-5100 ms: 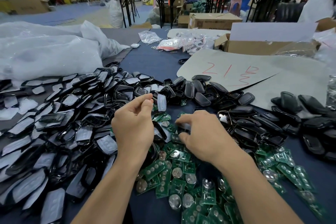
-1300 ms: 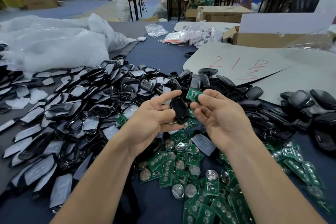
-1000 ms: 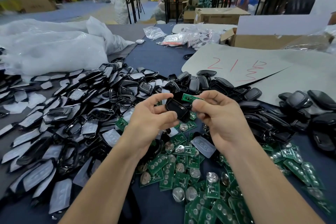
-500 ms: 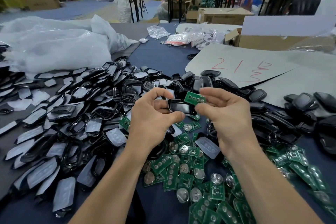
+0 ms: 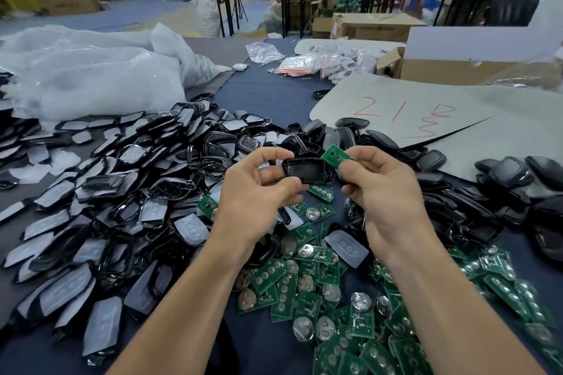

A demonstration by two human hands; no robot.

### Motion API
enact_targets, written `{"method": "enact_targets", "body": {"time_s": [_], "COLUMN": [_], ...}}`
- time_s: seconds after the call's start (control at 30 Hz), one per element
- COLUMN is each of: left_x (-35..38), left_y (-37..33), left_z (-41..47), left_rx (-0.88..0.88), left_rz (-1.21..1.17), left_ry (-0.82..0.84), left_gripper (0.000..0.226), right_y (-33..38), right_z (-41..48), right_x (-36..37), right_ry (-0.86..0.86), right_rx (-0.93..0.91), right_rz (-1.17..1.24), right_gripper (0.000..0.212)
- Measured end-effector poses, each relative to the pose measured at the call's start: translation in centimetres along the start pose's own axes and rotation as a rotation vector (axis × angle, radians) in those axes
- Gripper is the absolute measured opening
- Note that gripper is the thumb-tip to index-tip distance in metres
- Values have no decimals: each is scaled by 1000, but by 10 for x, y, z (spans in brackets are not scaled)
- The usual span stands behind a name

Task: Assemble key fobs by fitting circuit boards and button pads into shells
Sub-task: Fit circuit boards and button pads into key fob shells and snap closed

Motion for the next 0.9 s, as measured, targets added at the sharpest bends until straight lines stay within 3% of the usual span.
{"method": "enact_targets", "body": {"time_s": [0.1,0.33,0.47,0.53,0.63,0.77,0.9], "left_x": [0,-7,6,7,3,-3,-1], "left_y": [0,0,2,5,10,13,13], "left_z": [1,2,-2,-2,1,3,1], "left_rx": [1,-17,-31,-51,-90,-108,-110], "left_rz": [-6,-139,-54,-27,-3,14,49], "left_ry": [-9,-138,0,24,-16,-58,6], "left_gripper": [35,19,23,26,29,30,35], "right_y": [-5,-18,-23,-20,-9,4,8], "right_z": [-2,-13,-18,-15,-12,-10,-10], "right_x": [8,21,27,23,11,8,15], "right_ry": [85,168,100,68,-47,-14,86], "right_rx": [21,213,209,134,-101,-299,-341], "right_rz": [-99,89,120,-6,-411,-481,-570], "right_gripper": [24,11,7,9,15,31,30]}}
Point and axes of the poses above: each hand's wrist, its own z-axis towards the middle knuckle, its own x-axis out of the palm, y = z × x, the point moved 6 cm from there along z, towards the middle knuckle, and after that the axes turned 3 degrees about x, right-handed, at the moved point
